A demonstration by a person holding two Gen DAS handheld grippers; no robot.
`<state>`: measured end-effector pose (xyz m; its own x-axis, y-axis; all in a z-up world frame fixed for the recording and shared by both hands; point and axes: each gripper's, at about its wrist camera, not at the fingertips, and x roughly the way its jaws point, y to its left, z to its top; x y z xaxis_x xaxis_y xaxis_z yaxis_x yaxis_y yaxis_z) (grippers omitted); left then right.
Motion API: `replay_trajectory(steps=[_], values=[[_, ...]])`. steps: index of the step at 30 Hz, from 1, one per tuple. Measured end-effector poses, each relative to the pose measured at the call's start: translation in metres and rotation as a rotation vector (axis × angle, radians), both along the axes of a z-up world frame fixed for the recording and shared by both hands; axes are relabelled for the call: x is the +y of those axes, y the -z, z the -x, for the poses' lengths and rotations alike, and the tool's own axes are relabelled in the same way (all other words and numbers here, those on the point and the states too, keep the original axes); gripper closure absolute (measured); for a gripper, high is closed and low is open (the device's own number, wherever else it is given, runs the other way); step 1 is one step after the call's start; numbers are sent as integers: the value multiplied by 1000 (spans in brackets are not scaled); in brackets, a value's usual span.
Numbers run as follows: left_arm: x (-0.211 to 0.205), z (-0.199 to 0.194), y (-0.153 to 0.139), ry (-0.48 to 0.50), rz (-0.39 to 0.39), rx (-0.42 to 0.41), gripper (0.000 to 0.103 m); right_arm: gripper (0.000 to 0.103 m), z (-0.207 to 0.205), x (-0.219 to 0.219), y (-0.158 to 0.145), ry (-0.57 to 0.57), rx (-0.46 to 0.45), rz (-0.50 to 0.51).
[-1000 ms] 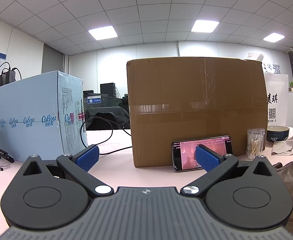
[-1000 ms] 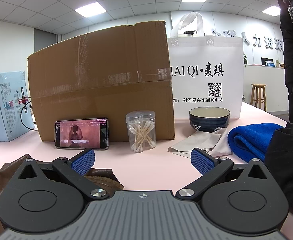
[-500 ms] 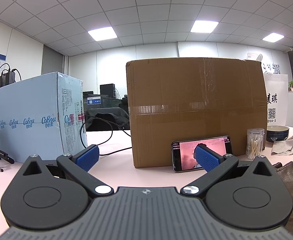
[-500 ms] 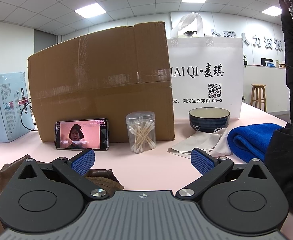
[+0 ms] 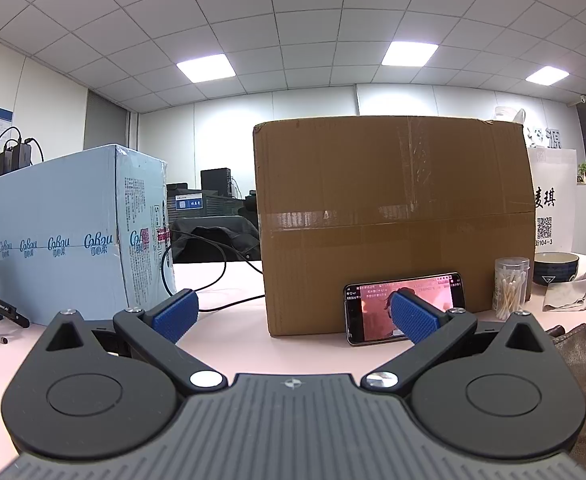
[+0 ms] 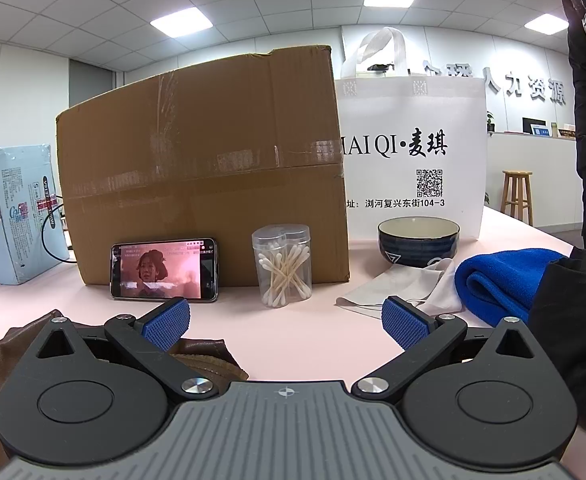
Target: Fold clothes
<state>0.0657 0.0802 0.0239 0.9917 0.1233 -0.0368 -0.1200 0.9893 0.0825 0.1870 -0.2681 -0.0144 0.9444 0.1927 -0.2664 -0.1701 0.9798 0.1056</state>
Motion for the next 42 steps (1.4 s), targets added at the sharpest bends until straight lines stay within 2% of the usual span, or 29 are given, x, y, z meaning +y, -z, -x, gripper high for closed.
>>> replay_trajectory(steps=[42], values=[[2,3,-1,0,-1,-5,0,0,2,0,0,-2,-2,2]])
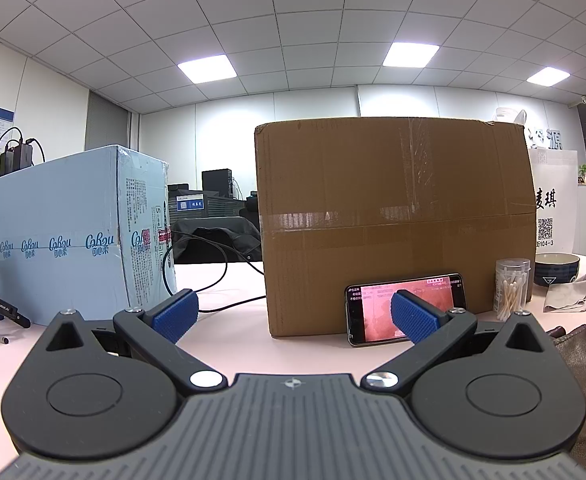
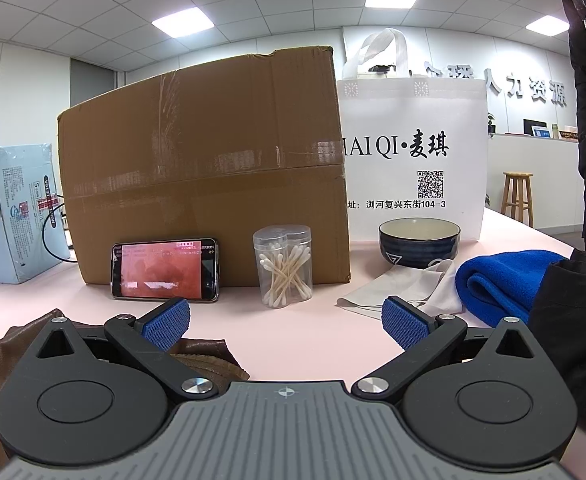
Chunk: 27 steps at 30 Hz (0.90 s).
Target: Fold clothes
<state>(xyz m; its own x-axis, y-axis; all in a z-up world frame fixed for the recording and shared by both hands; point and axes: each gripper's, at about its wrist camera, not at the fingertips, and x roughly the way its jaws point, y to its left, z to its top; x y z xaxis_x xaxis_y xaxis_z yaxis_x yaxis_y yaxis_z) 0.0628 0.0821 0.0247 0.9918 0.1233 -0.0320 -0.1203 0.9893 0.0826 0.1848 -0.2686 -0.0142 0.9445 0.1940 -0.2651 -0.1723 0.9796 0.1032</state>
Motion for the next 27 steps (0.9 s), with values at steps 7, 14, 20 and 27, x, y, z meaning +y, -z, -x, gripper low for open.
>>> replay_trajectory(steps=[7,14,20,27], values=[[0,0,0,0,1,0,0,0,-1,0,0,0,0,0],[-1,0,0,-1,-1,-1,0,0,0,0,0,0,-1,-1],[-1,0,1,-1,-2,-1,0,0,0,0,0,0,-1,-1],[-2,-1,1,1,-2,-1,0,0,0,0,0,0,-1,-1]])
